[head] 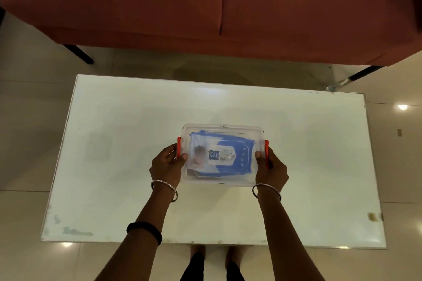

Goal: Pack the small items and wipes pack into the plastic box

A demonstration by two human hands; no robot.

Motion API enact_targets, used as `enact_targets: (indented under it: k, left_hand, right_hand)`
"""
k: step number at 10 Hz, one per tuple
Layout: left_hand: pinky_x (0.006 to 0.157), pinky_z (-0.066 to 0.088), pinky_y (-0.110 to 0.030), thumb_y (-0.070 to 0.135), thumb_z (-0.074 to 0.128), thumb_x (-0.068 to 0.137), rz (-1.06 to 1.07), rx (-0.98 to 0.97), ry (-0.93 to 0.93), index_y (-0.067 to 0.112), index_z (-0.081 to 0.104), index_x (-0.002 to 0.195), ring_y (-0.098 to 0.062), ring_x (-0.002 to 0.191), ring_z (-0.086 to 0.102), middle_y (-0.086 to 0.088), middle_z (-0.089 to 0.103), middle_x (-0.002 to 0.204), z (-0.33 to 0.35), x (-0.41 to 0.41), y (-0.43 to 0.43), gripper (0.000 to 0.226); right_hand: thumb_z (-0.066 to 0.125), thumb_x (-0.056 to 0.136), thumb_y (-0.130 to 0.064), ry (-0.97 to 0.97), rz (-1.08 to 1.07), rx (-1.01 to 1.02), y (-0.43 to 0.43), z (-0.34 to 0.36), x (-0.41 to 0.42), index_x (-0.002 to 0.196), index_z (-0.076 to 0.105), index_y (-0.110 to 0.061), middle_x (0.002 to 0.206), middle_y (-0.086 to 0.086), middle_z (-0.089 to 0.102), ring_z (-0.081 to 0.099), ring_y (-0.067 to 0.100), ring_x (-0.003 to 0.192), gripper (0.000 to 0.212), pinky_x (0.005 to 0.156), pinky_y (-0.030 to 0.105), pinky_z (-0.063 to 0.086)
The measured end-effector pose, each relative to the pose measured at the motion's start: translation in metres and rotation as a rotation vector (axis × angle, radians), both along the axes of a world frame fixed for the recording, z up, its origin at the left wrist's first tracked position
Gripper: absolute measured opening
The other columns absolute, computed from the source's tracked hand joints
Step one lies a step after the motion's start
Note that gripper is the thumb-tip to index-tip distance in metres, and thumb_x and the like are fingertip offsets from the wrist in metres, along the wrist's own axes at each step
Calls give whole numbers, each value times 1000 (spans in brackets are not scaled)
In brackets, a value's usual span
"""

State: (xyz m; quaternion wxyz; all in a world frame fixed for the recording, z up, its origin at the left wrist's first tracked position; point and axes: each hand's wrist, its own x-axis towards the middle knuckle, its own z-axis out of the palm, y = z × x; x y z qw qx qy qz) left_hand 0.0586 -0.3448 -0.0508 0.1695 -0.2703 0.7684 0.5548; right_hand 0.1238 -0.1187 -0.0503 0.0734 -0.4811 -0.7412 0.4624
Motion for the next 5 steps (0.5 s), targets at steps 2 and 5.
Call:
enact_targets:
  k: [2,5]
  left_hand:
    - [84,54,-29,12,75,76,-25,1,12,15,65,118,-15,91,68,-6,72,108,-5,2,-4,43]
    - [111,33,-42,44,61,85,-276,-347,29,12,33,145,-29,136,42,-11,43,148,29,18,2,74]
  right_hand:
    - [66,90,-30,-45,53,53,4,-7,-2,131,62,-22,122,5,71,67,22,111,42,90,16,41]
    - [74,83,-34,-240,88,-102,15,14,11,125,63,-5,113,12,72,66,29,108,52,95,30,45]
